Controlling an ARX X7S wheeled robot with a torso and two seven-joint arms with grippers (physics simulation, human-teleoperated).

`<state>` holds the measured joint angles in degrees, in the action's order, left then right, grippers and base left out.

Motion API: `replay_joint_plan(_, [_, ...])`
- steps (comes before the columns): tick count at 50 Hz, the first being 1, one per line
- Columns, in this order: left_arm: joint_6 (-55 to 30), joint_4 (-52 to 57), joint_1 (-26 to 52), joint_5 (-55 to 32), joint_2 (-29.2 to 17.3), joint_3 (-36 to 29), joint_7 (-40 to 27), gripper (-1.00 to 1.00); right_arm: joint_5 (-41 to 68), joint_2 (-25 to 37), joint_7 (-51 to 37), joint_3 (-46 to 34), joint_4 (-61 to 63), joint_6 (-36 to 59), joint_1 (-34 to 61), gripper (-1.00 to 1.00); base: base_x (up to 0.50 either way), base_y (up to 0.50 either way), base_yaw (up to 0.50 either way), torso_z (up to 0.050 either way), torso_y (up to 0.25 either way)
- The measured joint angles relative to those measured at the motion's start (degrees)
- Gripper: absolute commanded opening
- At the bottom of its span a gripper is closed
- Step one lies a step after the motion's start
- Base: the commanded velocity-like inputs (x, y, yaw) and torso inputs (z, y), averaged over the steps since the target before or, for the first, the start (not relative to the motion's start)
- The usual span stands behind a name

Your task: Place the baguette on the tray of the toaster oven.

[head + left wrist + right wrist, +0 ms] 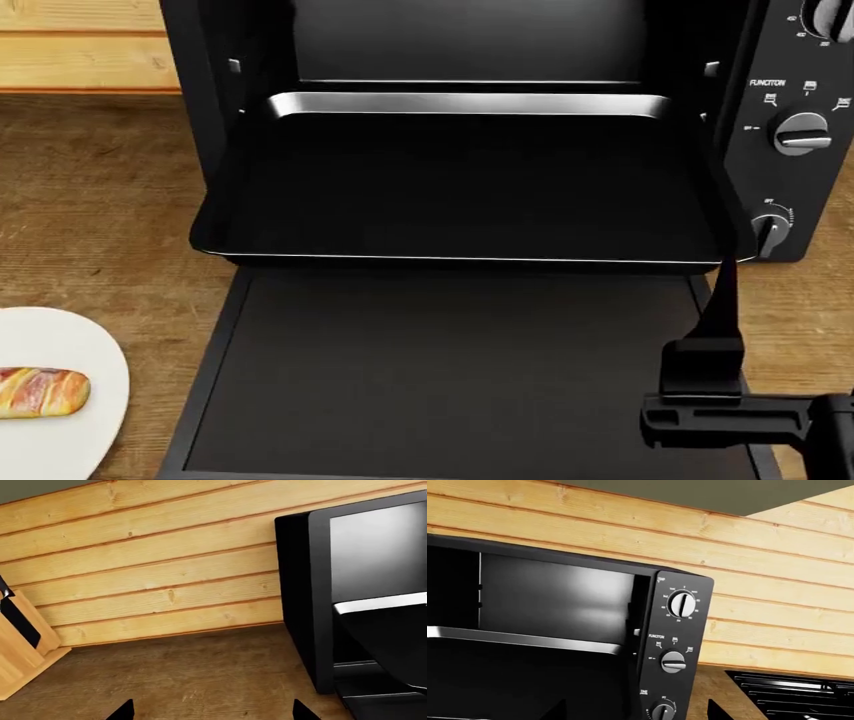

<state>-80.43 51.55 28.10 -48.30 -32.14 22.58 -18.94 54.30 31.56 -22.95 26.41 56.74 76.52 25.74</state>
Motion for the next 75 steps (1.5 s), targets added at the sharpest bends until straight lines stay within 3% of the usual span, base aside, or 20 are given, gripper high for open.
replay_joint_plan(12, [-4.60, -5.10, 4.59, -6.92, -11.15, -4.30, 4.50, 1.00, 4.09, 0.55, -2.23, 1.35, -0.28, 1.64, 1.48, 1.00, 0.00, 0.00, 0.00, 0.000, 0.000])
replay_joint_plan(27, [0.32, -9.97, 15.14, -4.01, -27.72, -27.86, 22.59, 1.00, 9.44, 1.75, -5.39, 2.87, -0.56, 3.68, 3.28, 1.00, 0.00, 0.00, 0.00, 0.000, 0.000])
replay_joint_plan(34, [3.79, -13.01, 18.90, 2.28, -31.84, -39.83, 30.69, 1.00, 12.79, 2.34, -7.55, 3.49, -0.74, 4.98, 4.60, 1.00, 0.00, 0.00, 0.00, 0.000, 0.000])
replay_joint_plan(47, [9.84, -20.37, 20.79, 10.91, -33.68, -52.46, 38.21, 1.00, 17.94, 3.65, -11.08, 4.56, -1.01, 6.07, 5.70, 1.00, 0.00, 0.00, 0.00, 0.000, 0.000])
replay_joint_plan(75, [15.68, -33.10, 34.28, 26.17, -28.83, -71.79, 53.22, 1.00, 22.20, 5.95, -14.83, 3.59, -1.90, 4.65, 5.41, 1.00, 0.00, 0.00, 0.00, 0.000, 0.000])
